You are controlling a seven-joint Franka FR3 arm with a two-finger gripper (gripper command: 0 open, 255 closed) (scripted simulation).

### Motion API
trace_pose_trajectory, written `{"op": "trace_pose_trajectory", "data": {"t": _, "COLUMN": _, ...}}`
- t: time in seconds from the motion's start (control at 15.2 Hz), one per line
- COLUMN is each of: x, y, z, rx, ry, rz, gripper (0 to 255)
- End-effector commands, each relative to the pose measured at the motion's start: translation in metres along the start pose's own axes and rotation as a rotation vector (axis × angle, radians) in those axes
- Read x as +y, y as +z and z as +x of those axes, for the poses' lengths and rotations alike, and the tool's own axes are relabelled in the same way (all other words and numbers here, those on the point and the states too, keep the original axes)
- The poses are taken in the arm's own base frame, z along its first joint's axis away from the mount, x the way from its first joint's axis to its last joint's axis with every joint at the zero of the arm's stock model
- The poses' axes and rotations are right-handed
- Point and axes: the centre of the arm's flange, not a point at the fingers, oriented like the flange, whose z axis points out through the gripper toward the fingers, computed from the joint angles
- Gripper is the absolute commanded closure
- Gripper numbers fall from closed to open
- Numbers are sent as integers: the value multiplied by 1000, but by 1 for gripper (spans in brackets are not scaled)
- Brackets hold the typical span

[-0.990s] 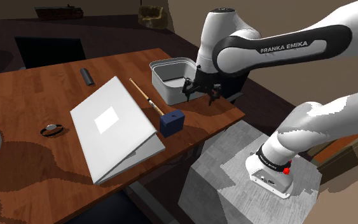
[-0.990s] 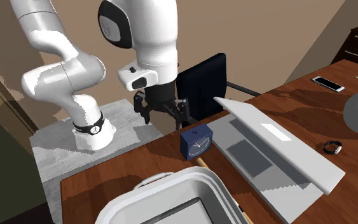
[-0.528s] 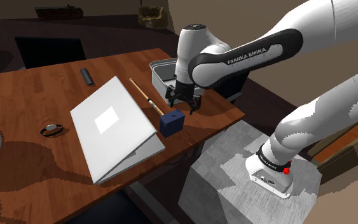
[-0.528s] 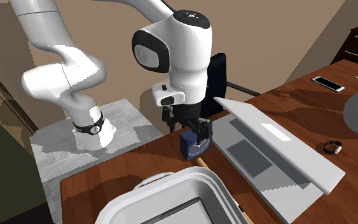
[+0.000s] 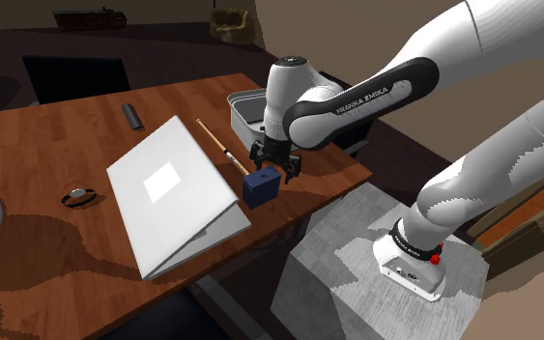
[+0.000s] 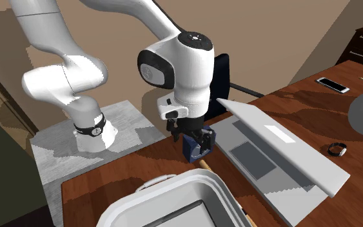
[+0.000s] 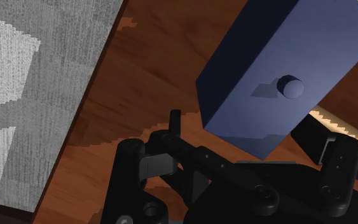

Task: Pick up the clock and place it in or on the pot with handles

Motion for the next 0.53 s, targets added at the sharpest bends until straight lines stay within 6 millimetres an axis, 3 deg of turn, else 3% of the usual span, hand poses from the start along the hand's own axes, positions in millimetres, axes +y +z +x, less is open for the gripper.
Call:
{"op": "trace_pose_trajectory", "data": {"t": 0.0, "x": 0, "y": 2, "z": 0, "rx": 0, "ry": 0, "rz": 0, "gripper": 0}}
{"op": "trace_pose_trajectory", "data": {"t": 0.33, "x": 0, "y": 2, "z": 0, "rx": 0, "ry": 0, "rz": 0, "gripper": 0}}
{"op": "trace_pose_trajectory", "data": {"t": 0.4, "x": 0, "y": 2, "z": 0, "rx": 0, "ry": 0, "rz": 0, "gripper": 255}}
{"op": "trace_pose_trajectory", "data": {"t": 0.46, "x": 0, "y": 2, "z": 0, "rx": 0, "ry": 0, "rz": 0, "gripper": 255}}
